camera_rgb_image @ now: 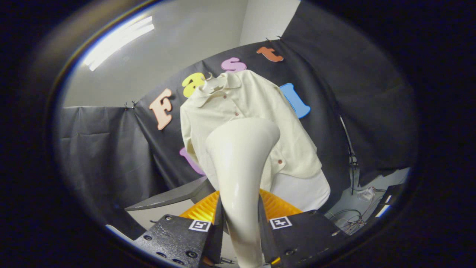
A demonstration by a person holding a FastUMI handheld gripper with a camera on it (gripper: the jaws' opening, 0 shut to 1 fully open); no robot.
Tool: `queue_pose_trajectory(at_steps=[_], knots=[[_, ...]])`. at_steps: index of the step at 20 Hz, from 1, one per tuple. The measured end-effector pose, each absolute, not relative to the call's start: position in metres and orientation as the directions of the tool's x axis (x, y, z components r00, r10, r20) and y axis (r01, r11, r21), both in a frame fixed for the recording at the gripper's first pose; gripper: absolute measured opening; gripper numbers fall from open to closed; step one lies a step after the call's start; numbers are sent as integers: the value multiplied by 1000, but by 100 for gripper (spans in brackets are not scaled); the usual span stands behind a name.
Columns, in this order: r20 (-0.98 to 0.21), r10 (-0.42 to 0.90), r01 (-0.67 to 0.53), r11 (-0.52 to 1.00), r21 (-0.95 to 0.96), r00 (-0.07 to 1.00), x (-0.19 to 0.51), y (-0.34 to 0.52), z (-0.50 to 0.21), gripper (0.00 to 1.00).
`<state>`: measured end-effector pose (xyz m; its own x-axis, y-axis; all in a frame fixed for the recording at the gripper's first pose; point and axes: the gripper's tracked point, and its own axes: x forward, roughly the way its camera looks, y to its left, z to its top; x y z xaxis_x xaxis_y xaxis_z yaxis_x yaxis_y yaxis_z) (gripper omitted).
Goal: Iron the clothes twice with a garment steamer, once on the left side and once on the right side.
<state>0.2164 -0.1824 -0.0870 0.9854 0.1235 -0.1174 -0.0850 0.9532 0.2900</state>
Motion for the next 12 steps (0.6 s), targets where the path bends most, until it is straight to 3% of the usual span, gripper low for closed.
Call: queue_pose_trajectory(at_steps=[12], knots=[[12, 136, -136, 979, 150, 991, 188, -54, -45, 43]])
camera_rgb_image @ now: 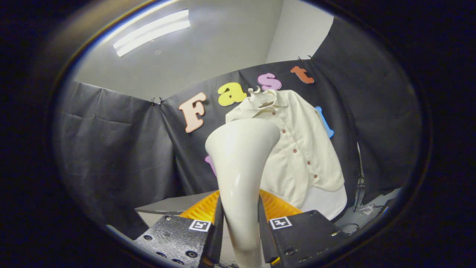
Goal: Iron the clothes twice with a garment steamer, once on the left side and once on the right side.
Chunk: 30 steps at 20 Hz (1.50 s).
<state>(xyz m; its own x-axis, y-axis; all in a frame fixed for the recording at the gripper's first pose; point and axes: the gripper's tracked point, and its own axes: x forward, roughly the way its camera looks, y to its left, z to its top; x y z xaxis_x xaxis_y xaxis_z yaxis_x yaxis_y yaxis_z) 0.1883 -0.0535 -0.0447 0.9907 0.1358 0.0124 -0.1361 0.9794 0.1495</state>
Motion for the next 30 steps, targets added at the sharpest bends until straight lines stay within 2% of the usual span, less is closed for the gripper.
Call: queue_pose_trajectory(at_steps=[7, 15, 22, 30], knots=[[30, 162, -162, 987, -7, 986, 165, 12, -44, 43], [10, 186, -185, 980, -70, 983, 124, 54, -51, 44], [10, 88, -86, 992, -89, 996, 72, 3, -58, 44], [-5, 63, -63, 995, -74, 998, 54, -17, -63, 44]])
